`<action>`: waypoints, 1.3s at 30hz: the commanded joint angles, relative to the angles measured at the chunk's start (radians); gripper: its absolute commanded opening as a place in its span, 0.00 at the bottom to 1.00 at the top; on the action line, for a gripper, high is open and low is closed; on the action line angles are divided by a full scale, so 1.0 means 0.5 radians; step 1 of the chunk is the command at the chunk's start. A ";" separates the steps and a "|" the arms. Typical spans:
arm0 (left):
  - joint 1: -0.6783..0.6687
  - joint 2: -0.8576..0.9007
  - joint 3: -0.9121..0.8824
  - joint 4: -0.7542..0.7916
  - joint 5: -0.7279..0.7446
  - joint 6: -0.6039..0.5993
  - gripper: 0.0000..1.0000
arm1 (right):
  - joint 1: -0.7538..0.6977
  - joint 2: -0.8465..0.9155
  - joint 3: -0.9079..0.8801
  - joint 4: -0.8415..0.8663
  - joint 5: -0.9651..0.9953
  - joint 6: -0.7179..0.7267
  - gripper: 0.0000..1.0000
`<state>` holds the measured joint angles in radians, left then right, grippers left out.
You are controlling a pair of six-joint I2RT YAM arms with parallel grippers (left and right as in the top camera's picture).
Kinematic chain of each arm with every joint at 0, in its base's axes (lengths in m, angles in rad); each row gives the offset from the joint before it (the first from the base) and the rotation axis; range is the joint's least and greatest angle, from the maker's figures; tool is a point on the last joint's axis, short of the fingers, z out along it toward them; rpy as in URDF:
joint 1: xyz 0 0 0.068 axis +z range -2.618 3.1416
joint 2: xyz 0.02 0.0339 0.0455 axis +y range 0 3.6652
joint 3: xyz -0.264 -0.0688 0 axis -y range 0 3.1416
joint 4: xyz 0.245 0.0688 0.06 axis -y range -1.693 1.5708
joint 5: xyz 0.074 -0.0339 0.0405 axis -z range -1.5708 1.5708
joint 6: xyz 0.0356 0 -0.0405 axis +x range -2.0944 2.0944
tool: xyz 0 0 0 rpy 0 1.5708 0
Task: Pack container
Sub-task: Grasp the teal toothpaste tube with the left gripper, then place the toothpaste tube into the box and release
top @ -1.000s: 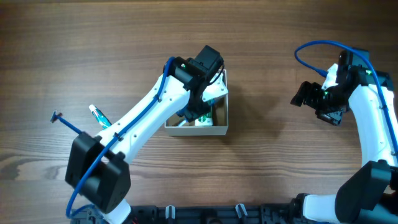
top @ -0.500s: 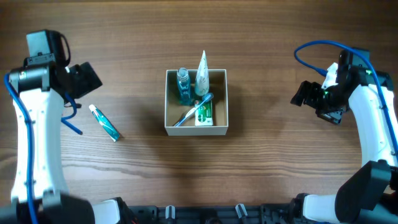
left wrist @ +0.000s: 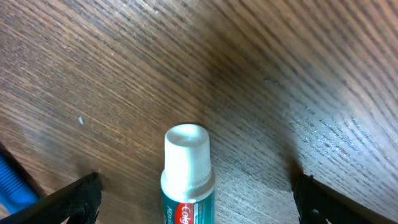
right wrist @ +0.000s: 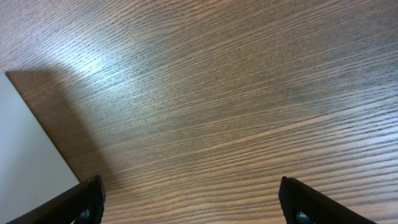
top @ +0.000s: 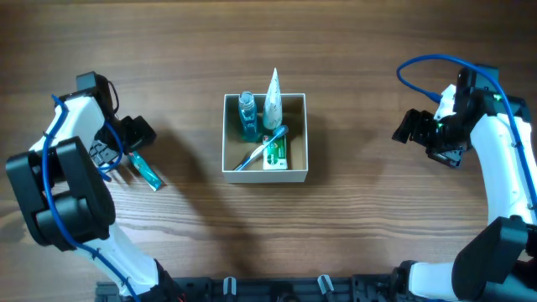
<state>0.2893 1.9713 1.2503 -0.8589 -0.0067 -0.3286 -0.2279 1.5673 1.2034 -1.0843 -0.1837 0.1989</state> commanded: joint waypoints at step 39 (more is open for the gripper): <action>-1.584 -1.374 0.142 -0.205 0.214 1.970 0.04 | -0.002 0.015 -0.002 0.021 -0.042 -0.025 0.90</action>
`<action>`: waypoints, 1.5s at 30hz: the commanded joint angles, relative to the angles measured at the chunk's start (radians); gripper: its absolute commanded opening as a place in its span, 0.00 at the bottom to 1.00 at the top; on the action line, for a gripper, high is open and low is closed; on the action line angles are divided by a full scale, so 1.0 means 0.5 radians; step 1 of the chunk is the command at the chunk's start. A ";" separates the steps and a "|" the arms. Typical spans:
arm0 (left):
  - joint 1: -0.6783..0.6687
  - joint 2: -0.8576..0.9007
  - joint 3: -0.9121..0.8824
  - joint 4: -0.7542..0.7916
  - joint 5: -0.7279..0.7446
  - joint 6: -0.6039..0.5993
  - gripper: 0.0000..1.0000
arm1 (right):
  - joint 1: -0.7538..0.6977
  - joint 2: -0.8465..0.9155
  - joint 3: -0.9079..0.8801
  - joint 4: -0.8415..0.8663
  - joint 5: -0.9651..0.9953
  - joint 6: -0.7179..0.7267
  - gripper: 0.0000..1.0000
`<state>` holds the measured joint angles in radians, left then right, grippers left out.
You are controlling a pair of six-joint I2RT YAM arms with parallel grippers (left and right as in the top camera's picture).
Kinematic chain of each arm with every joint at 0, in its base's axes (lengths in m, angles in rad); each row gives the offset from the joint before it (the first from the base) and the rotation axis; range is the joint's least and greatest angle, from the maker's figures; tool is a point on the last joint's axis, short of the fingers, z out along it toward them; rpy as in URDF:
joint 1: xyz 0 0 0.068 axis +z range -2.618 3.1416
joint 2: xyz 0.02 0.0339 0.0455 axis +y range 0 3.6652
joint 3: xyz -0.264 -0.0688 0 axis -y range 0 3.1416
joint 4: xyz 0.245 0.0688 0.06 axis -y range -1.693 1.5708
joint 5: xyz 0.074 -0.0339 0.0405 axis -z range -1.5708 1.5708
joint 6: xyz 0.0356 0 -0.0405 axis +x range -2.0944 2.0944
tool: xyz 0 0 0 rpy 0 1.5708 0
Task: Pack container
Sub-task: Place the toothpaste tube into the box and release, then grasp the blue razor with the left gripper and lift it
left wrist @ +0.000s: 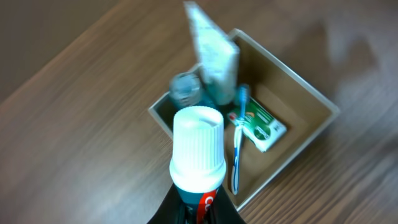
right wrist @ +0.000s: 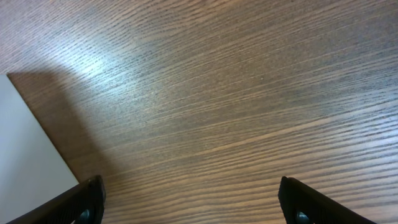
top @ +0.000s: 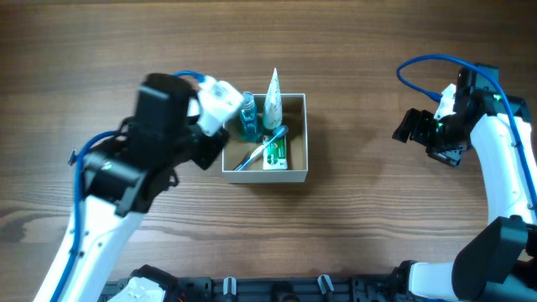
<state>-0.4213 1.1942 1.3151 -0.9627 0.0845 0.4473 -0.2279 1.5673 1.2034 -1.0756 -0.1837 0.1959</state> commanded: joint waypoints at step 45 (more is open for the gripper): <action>2.066 1.449 0.019 0.076 -0.069 -1.435 1.00 | -0.002 0.015 -0.002 -0.003 -0.040 -0.025 0.90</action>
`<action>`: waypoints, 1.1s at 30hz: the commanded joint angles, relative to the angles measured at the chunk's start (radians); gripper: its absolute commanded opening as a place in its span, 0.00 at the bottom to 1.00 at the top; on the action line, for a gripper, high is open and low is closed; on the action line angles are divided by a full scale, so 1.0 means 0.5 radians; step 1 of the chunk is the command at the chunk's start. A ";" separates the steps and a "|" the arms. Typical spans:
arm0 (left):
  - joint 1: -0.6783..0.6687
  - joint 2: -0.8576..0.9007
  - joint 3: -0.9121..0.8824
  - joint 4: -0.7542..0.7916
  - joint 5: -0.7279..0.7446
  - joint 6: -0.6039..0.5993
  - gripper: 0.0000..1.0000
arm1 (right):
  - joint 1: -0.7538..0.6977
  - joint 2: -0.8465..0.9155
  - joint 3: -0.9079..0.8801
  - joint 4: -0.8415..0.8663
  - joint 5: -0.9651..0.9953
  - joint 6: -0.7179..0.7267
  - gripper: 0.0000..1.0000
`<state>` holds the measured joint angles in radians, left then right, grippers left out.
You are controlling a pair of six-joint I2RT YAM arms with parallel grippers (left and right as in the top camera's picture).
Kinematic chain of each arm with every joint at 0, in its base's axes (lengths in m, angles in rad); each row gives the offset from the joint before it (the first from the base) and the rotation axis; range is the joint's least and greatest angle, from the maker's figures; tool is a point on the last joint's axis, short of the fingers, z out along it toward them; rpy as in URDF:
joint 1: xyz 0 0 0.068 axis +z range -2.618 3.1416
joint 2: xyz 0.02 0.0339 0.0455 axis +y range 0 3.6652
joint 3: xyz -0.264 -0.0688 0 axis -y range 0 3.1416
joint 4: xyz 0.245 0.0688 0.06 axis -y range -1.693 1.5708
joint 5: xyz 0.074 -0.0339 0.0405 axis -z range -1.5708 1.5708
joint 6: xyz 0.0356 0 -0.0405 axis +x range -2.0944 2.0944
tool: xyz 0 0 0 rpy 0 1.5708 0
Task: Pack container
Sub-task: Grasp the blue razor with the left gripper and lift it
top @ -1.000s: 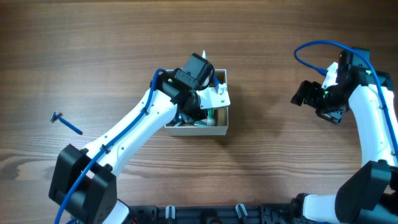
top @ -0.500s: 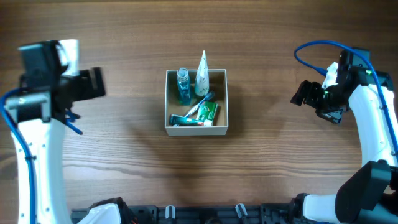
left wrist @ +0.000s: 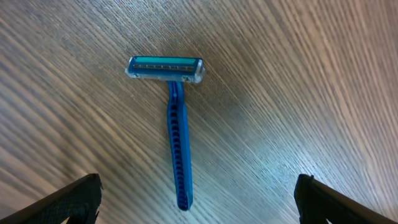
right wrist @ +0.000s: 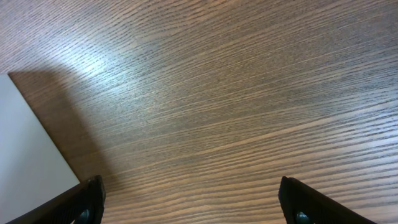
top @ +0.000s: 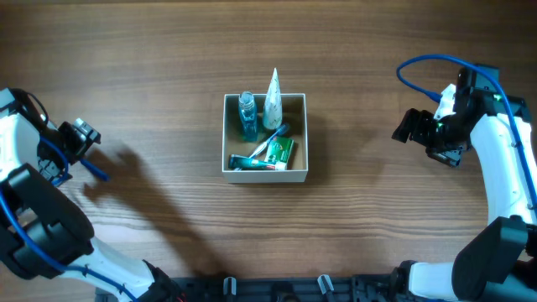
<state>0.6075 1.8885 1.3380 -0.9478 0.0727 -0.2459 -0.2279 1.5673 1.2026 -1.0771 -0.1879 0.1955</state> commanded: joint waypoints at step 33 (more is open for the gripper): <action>-0.069 0.185 -0.287 0.347 0.010 -0.109 0.35 | -0.002 0.015 -0.001 -0.017 -0.032 -0.025 0.90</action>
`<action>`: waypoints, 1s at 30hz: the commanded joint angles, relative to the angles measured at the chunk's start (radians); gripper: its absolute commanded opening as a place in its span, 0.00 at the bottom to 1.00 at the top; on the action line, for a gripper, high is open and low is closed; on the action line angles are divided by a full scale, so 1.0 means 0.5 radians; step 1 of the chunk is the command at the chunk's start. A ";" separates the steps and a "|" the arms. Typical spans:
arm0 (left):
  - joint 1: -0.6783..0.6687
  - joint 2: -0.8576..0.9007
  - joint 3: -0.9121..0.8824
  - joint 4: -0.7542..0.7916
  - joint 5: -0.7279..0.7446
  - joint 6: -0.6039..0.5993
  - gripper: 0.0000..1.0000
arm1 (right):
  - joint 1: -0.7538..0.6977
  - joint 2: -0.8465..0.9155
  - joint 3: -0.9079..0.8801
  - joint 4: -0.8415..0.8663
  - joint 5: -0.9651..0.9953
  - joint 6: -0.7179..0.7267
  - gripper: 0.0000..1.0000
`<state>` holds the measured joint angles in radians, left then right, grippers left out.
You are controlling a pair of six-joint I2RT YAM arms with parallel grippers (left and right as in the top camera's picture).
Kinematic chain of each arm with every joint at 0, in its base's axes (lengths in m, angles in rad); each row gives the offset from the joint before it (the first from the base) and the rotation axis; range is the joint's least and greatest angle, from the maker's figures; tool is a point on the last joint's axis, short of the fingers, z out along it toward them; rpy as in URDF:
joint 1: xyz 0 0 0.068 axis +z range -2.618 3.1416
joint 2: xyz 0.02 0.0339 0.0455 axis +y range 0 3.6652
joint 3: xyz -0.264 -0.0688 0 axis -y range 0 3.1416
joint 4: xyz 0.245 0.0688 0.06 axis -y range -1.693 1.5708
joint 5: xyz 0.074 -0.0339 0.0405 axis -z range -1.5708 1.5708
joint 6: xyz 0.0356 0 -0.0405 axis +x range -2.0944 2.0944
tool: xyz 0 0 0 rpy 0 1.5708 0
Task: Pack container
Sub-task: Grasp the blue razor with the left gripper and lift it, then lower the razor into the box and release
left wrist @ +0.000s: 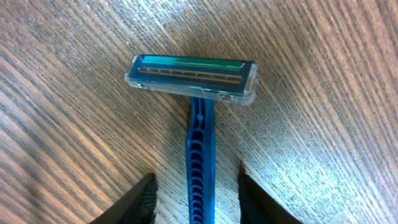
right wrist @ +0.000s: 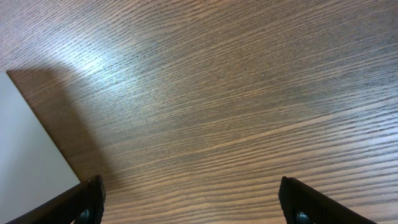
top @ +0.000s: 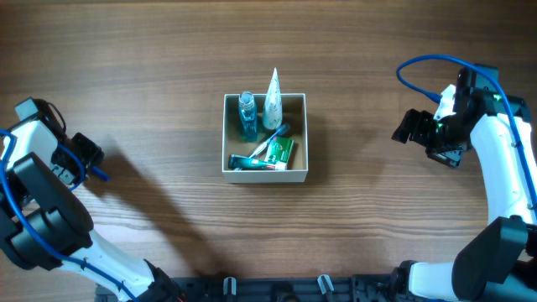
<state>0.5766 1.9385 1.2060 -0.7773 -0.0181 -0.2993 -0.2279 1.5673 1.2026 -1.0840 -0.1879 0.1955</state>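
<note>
A blue disposable razor point(left wrist: 193, 78) lies flat on the wood at the far left, its clear head pointing away in the left wrist view. My left gripper point(left wrist: 196, 199) is low over it, and its dark fingers point(left wrist: 144, 198) straddle the blue handle with a narrow gap on each side, so it is open. From overhead only the razor's tip point(top: 101, 174) shows beside the left gripper point(top: 84, 158). The white box point(top: 298, 138) in the middle holds a toothpaste tube point(top: 252, 161), a toothbrush point(top: 273, 138), a green packet point(top: 283, 152), a blue bottle point(top: 247, 116) and a white tube point(top: 273, 99). My right gripper point(right wrist: 189, 202) is open over bare wood.
The box's white wall point(right wrist: 25, 149) shows at the left edge of the right wrist view. The right arm point(top: 503, 159) stands at the table's right side with a blue cable point(top: 419, 71) looping above it.
My left gripper has come down onto the razor and its fingers have narrowed from wide apart to straddling the handle. The right arm has not moved.
My left gripper was open around a toothpaste tube lying at the left. Then it held the tube over the white box. Then the tube lay in the box and the gripper was open above the razor at the far left, where it now straddles the handle.
</note>
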 commanded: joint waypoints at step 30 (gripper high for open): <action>-2.090 -1.571 0.279 -0.714 0.363 1.586 0.04 | -0.002 0.015 -0.001 0.020 -0.033 -0.023 0.90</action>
<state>-0.3504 1.1198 1.3361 -1.1370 0.1436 0.2554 -0.2279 1.5673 1.2026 -1.0763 -0.1879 0.1959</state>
